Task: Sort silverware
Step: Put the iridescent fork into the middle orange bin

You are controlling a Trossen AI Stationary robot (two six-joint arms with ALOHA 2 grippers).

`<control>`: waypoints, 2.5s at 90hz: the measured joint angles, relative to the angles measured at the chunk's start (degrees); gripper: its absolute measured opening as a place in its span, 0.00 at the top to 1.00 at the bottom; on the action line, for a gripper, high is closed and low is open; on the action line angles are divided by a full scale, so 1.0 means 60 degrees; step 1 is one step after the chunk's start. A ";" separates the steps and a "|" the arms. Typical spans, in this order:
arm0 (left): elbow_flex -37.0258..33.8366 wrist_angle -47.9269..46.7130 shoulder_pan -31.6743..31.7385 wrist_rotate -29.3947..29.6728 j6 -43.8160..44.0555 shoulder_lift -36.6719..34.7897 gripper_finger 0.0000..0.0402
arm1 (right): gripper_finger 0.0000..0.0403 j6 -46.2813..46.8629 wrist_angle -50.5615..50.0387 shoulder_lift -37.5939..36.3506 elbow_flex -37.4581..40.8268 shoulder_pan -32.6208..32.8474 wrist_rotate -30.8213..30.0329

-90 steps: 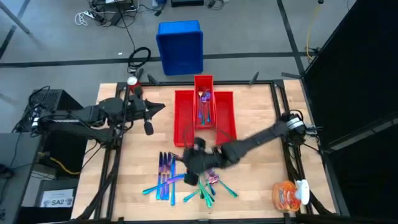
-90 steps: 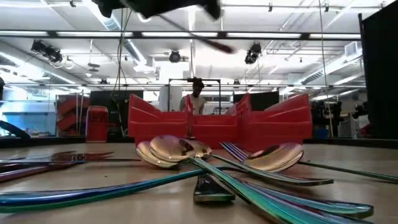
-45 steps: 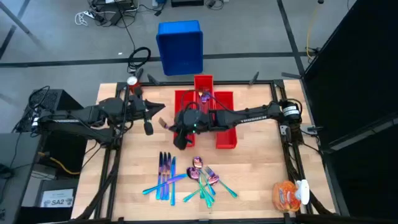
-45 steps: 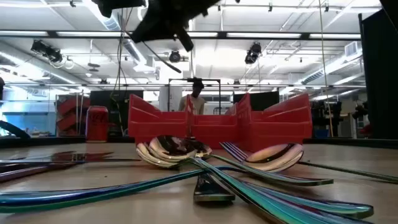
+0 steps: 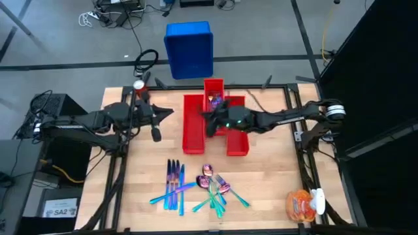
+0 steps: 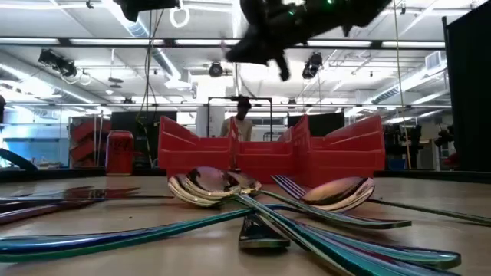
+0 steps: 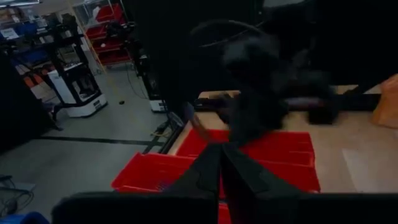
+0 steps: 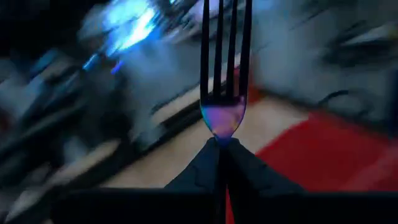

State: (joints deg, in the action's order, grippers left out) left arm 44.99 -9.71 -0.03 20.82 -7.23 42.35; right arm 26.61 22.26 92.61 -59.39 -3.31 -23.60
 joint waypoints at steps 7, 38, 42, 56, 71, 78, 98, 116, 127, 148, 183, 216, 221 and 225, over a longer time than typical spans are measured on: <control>0.0000 0.0009 -0.0004 0.0000 0.0001 0.0000 1.00 | 1.00 0.0122 -0.0043 -0.0192 0.0164 -0.0330 -0.1067; 0.0000 0.0039 -0.0004 0.0000 0.0001 0.0000 1.00 | 1.00 0.1931 -0.2216 0.0145 0.0057 -0.2242 -0.0276; 0.0000 0.0090 0.0000 0.0000 0.0001 -0.0002 1.00 | 1.00 0.2056 -0.2465 0.0180 0.0046 -0.2394 -0.0012; 0.0000 0.0196 -0.0004 0.0000 0.0000 0.0002 1.00 | 0.96 0.2235 -0.2667 0.0187 0.0053 -0.2615 0.0322; -0.0001 0.0222 -0.0003 0.0000 0.0001 0.0004 1.00 | 0.85 0.2386 -0.2633 0.0187 0.0046 -0.2664 0.0366; 0.0000 0.0221 -0.0001 0.0000 0.0001 0.0000 1.00 | 0.79 0.2353 -0.2673 0.0187 0.0046 -0.2664 0.0366; -0.0001 0.0203 -0.0004 0.0000 0.0000 0.0004 1.00 | 0.65 0.0496 -0.1936 -0.0162 0.0050 -0.2562 0.1756; -0.0003 0.0240 -0.0004 -0.0004 -0.0001 0.0004 1.00 | 0.62 0.0037 -0.2181 -0.1084 0.0046 -0.1294 0.3750; 0.0000 0.0244 -0.0001 0.0000 0.0001 0.0004 1.00 | 0.64 -0.0290 -0.2753 -0.1395 0.0043 0.0210 0.3384; -0.0003 0.0225 -0.0004 0.0000 0.0001 0.0004 1.00 | 0.71 -0.0146 -0.2980 -0.1445 0.0046 0.3094 0.1940; -0.0002 0.0219 0.0000 -0.0002 0.0001 0.0000 1.00 | 0.81 0.0947 -0.6072 -0.1008 0.0053 0.6148 -0.1010; -0.0001 0.0225 0.0000 -0.0004 0.0001 0.0001 1.00 | 0.83 0.1388 -0.5888 -0.0764 0.0050 0.6356 -0.1030; 0.0000 0.0235 0.0000 0.0000 -0.0002 0.0000 1.00 | 0.83 0.1388 -0.5793 -0.0764 0.0050 0.6360 -0.1021; -0.0002 0.0227 -0.0002 -0.0004 -0.0001 0.0000 1.00 | 0.82 0.1397 -0.5812 -0.0764 0.0050 0.6360 -0.0906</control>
State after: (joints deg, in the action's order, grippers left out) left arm 44.98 -8.35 -0.04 20.80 -7.24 42.35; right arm 34.99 -12.61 88.03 -59.09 34.85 -29.04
